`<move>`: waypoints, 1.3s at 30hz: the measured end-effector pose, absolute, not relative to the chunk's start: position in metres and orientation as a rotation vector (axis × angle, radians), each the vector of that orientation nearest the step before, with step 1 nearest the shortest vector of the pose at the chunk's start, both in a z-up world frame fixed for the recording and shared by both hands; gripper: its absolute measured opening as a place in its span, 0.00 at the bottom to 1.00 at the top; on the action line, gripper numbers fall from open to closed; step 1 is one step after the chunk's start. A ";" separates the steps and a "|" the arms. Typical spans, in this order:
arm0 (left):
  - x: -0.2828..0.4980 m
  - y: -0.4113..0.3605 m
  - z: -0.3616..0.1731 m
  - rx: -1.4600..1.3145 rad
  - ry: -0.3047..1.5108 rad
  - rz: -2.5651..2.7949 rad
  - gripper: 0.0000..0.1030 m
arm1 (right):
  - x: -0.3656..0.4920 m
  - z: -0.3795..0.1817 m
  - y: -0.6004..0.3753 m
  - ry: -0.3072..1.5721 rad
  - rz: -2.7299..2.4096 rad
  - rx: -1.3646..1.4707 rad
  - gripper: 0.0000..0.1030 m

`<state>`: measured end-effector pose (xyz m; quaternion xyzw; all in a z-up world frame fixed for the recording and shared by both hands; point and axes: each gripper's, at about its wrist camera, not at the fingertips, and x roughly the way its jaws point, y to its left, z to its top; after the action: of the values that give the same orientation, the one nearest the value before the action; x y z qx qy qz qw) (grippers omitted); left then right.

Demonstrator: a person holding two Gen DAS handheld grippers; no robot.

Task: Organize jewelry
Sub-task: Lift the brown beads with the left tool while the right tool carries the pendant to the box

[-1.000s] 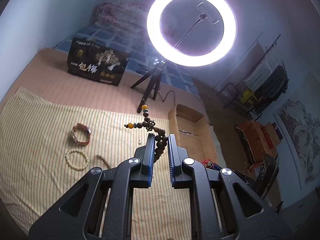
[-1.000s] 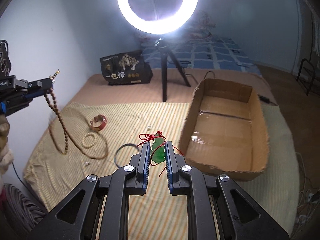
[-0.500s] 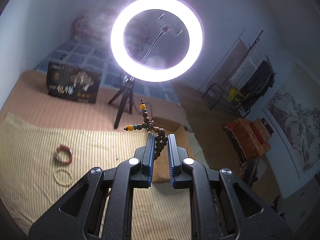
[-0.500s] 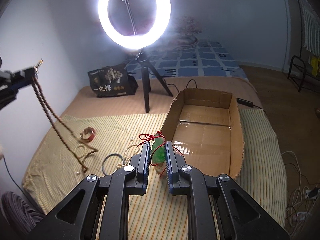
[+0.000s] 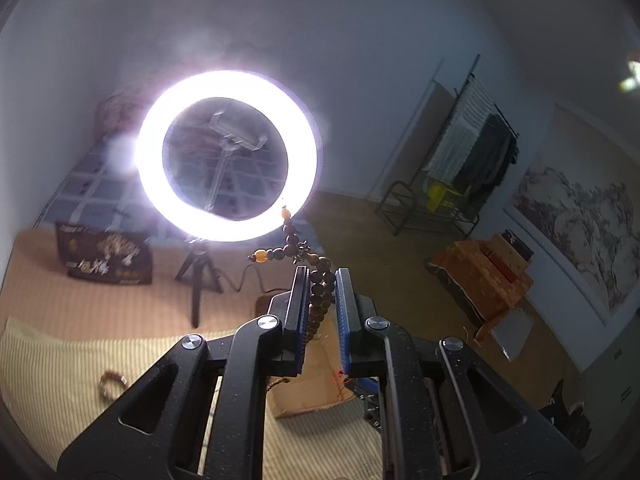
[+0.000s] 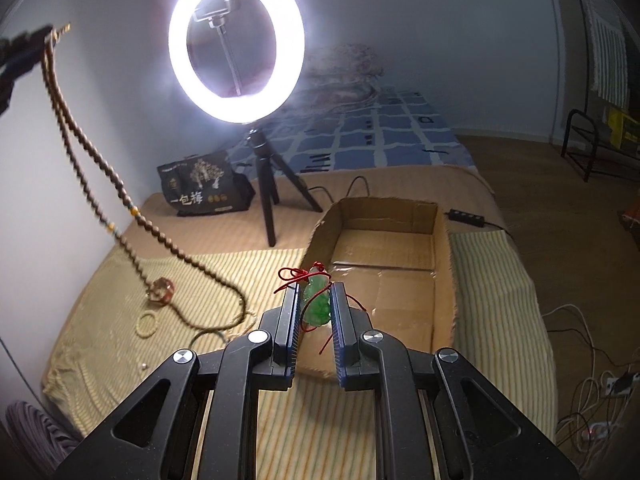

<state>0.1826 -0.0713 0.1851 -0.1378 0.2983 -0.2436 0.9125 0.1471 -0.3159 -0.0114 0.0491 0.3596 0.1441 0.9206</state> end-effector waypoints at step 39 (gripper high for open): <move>0.272 -0.198 0.029 -0.096 0.851 -0.464 0.10 | 0.193 -0.057 -0.360 0.876 0.161 0.118 0.13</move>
<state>0.2715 -0.1982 0.0292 -0.0461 0.4088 -0.2230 0.8838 0.1928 -0.3600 -0.0570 0.0570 0.4235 0.0776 0.9008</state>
